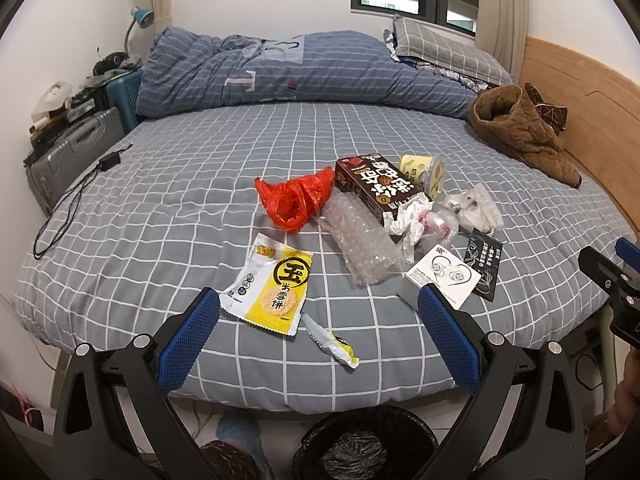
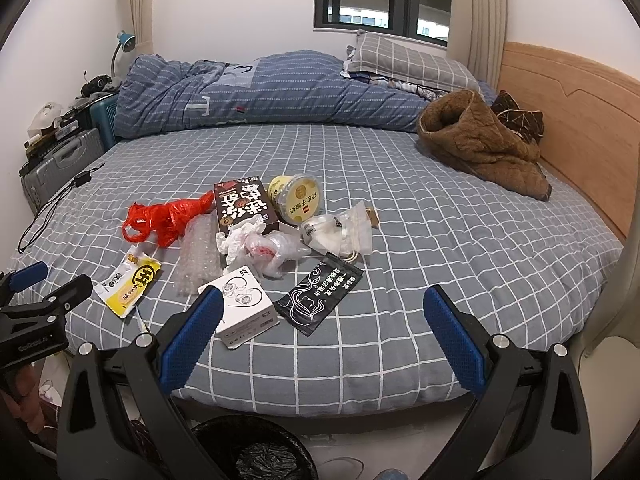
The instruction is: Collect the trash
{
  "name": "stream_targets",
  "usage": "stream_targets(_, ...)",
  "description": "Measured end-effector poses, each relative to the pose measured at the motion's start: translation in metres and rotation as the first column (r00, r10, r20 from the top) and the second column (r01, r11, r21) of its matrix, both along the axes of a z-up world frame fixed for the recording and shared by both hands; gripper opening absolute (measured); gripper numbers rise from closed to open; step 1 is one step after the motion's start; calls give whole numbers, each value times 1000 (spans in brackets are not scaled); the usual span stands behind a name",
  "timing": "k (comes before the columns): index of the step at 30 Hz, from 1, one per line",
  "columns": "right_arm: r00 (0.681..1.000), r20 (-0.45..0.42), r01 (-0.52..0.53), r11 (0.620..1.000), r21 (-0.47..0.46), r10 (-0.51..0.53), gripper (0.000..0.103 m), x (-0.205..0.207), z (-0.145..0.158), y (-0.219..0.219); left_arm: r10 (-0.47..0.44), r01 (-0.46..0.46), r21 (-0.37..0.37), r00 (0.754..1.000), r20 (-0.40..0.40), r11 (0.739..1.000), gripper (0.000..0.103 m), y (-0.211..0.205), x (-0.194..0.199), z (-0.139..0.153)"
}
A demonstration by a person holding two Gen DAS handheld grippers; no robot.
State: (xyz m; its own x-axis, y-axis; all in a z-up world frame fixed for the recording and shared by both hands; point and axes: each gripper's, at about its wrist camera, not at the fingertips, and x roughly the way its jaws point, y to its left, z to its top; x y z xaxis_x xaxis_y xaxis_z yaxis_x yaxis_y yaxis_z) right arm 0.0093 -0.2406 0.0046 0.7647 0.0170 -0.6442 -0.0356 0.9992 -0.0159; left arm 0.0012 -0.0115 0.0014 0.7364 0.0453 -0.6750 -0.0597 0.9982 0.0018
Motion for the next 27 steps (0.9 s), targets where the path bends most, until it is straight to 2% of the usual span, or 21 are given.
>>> stream_targets(27,1000,3,-13,1000,-7,13,96,3,4,0,-2,2,3,1000,16,1000,97,-1,-3,5)
